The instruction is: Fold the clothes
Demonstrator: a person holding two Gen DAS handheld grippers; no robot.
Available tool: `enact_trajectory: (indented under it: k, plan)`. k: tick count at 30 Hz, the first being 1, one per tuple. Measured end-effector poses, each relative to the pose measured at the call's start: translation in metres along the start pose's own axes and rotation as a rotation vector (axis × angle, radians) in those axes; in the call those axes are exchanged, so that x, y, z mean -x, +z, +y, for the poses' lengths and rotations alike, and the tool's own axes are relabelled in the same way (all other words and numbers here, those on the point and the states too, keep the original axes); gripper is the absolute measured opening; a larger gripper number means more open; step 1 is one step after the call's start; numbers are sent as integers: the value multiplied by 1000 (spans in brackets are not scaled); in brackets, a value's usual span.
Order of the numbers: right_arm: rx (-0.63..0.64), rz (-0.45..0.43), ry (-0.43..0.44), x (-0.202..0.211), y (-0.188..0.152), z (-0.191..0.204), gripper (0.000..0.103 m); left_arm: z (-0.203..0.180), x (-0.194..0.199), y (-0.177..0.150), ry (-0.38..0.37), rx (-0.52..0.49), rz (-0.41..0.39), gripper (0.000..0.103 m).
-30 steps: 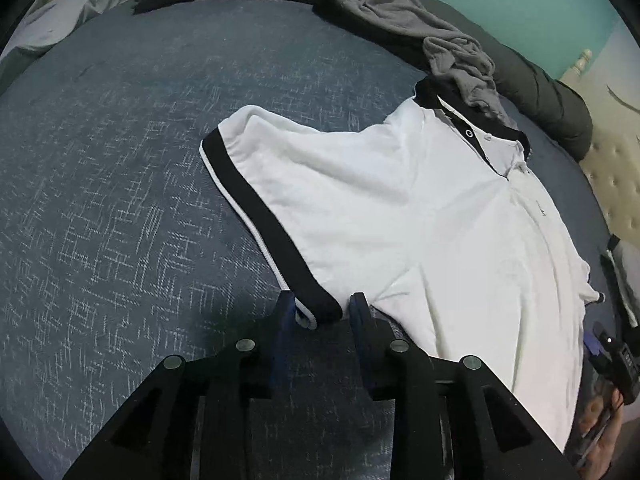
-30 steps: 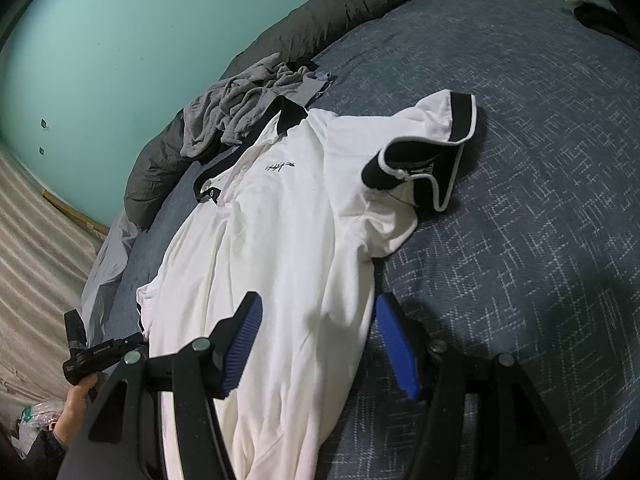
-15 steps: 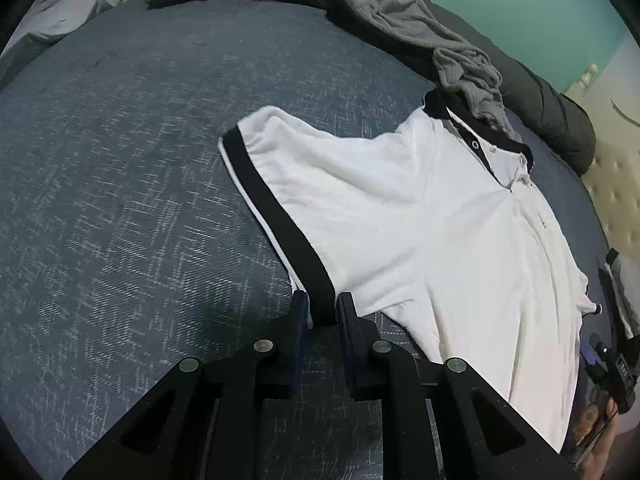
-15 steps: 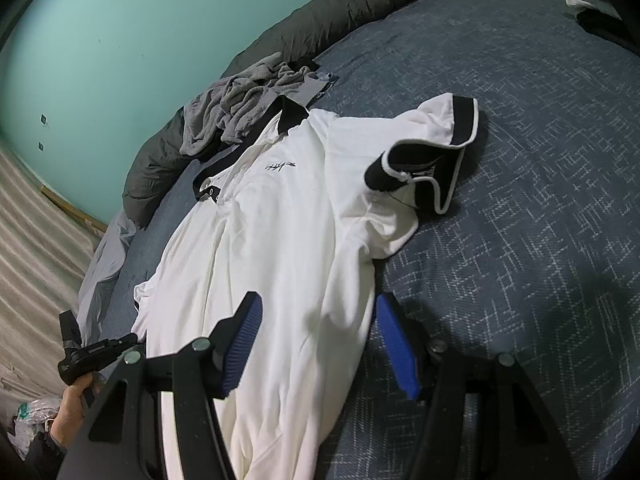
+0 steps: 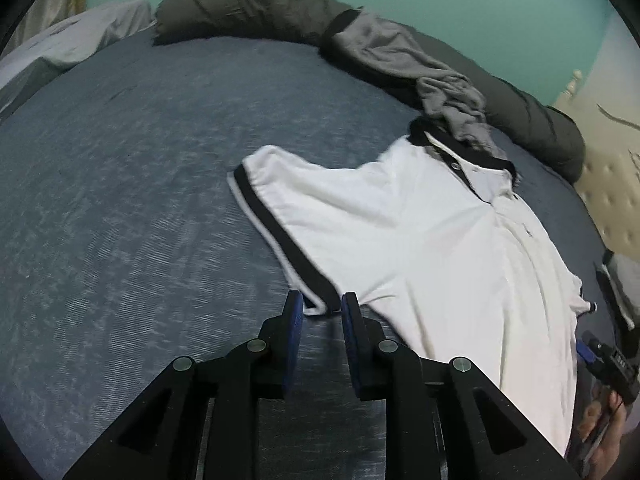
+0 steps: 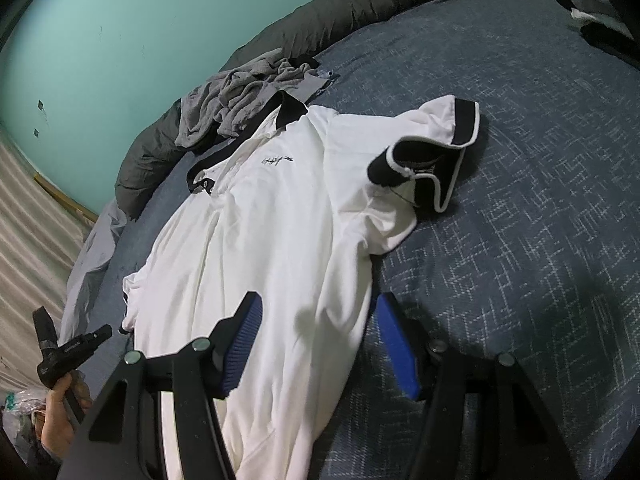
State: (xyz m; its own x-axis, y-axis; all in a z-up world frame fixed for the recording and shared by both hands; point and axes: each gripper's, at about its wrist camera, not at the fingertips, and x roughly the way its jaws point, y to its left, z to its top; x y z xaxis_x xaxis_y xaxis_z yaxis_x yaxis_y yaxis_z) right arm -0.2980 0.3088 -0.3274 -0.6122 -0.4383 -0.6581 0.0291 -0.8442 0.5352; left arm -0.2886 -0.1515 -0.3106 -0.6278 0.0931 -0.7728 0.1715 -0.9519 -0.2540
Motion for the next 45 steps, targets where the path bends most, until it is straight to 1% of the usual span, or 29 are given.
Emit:
enact_trajectory:
  k: [5, 9, 12, 13, 14, 16, 19, 23, 27, 30, 34, 35, 36, 38, 39, 42, 45]
  plan:
    - [25, -29, -31, 8, -3, 2, 61, -9, -16, -6, -21, -40, -15, 22]
    - [15, -87, -71, 25, 3, -4, 61, -7, -9, -14, -4, -60, -60, 22]
    - [-11, -125, -94, 35, 14, -13, 61, -9, -5, -15, -6, -89, -62, 22]
    - [-14, -125, -98, 36, 20, -15, 61, -10, -3, -16, -10, -96, -68, 25]
    - [-12, -121, -112, 37, 28, -17, 61, -12, -1, -17, -13, -103, -74, 31]
    - [-13, -114, -140, 37, 42, -20, 61, -16, -2, -18, -29, -108, -77, 34]
    - [-48, -109, -169, 36, 73, -33, 61, -19, -3, -23, -37, -122, -71, 34]
    - [-62, -69, -215, 19, 99, -48, 61, -20, -2, -25, -35, -127, -89, 34]
    - [-74, -30, -262, 3, 125, -61, 61, -17, -4, -25, -28, -111, -92, 34]
    - [-53, -16, -291, -10, 133, -62, 61, -15, -7, -26, -28, -104, -87, 34]
    - [-46, -29, -303, -13, 139, -62, 60, -16, -9, -27, -26, -108, -84, 34]
    - [-44, -32, -306, -13, 140, -62, 52, -16, -9, -27, -26, -110, -84, 35]
    - [-42, -36, -309, -14, 141, -62, 39, -16, -9, -27, -25, -111, -83, 35]
    - [-38, -42, -315, -15, 144, -62, 29, -17, -10, -28, -23, -112, -81, 35]
    - [-36, -46, -318, -15, 145, -62, 17, -17, -11, -28, -23, -112, -79, 35]
    - [-31, -56, -327, -17, 149, -62, 4, -17, -12, -28, -22, -112, -78, 35]
    - [-25, -66, -336, -18, 153, -62, 2, -16, -12, -29, -21, -112, -79, 35]
